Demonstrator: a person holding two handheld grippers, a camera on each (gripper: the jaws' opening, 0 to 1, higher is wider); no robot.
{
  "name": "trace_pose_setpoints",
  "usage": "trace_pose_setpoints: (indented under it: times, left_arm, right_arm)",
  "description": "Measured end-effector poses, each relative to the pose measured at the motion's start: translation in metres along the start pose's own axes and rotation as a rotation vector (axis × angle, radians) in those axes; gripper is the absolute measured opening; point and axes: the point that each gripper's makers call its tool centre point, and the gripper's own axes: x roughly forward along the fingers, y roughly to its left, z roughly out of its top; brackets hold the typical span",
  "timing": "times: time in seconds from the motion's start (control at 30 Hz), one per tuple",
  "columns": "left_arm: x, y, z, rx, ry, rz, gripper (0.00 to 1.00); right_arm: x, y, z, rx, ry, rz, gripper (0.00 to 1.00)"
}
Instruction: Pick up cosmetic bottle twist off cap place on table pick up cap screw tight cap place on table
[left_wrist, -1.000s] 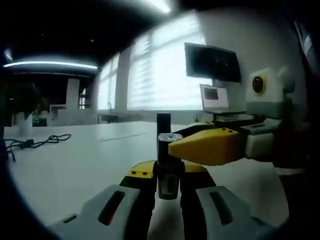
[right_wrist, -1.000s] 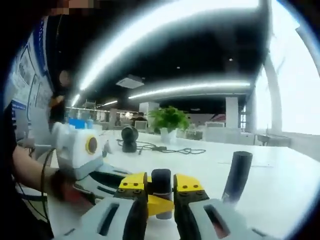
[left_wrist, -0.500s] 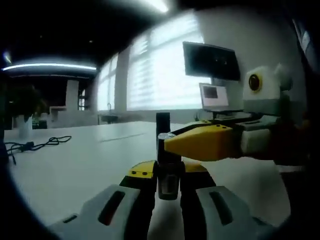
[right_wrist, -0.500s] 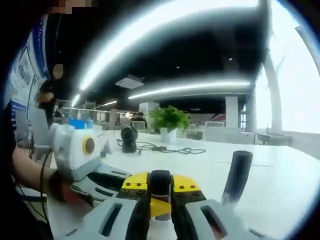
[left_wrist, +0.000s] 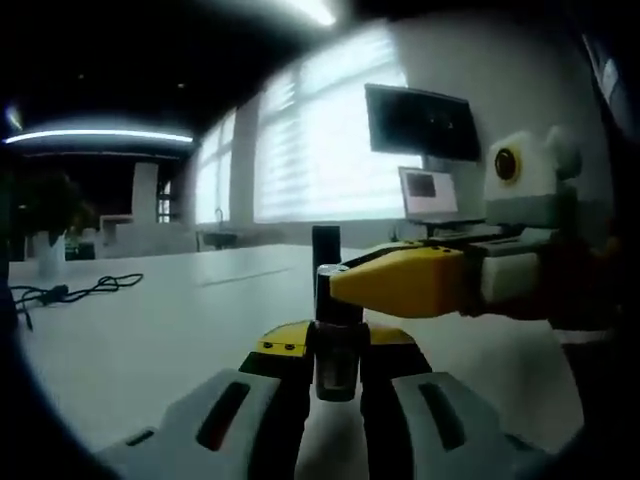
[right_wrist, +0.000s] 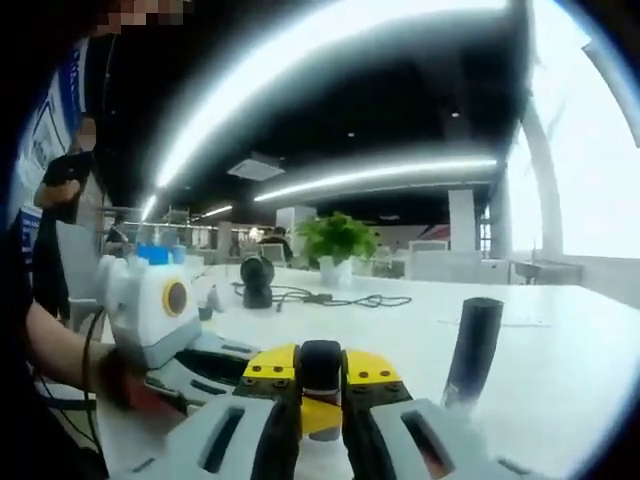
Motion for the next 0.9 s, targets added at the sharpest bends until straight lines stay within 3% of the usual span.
trace_pose_setpoints:
  times: [0.13, 0.33, 0.53, 0.6, 0.77, 0.9]
  left_arm:
    - [0.0, 0.0, 0.0, -0.002, -0.001, 0.001, 0.08]
    - [0.0, 0.001, -0.001, 0.0, 0.008, 0.005, 0.08]
    - [0.0, 0.005, -0.002, -0.017, 0.009, 0.018, 0.08]
    - [-0.001, 0.006, -0.001, -0.03, 0.002, 0.018, 0.08]
    - [0.0, 0.009, -0.002, -0.035, 0.006, 0.03, 0.08]
    - [0.002, 0.014, -0.002, -0.038, 0.006, 0.048, 0.08]
  right_arm:
    - [0.001, 0.0, 0.0, -0.001, -0.002, 0.0, 0.08]
    - [-0.001, -0.001, 0.015, -0.007, -0.045, -0.007, 0.08]
    - [-0.013, -0.019, 0.029, 0.028, -0.109, -0.055, 0.08]
    - [-0.02, -0.026, 0.034, 0.005, -0.134, -0.083, 0.08]
    - [-0.033, -0.04, 0.031, 0.005, -0.15, -0.118, 0.08]
    - [-0.039, -0.046, 0.015, 0.006, -0.132, -0.134, 0.08]
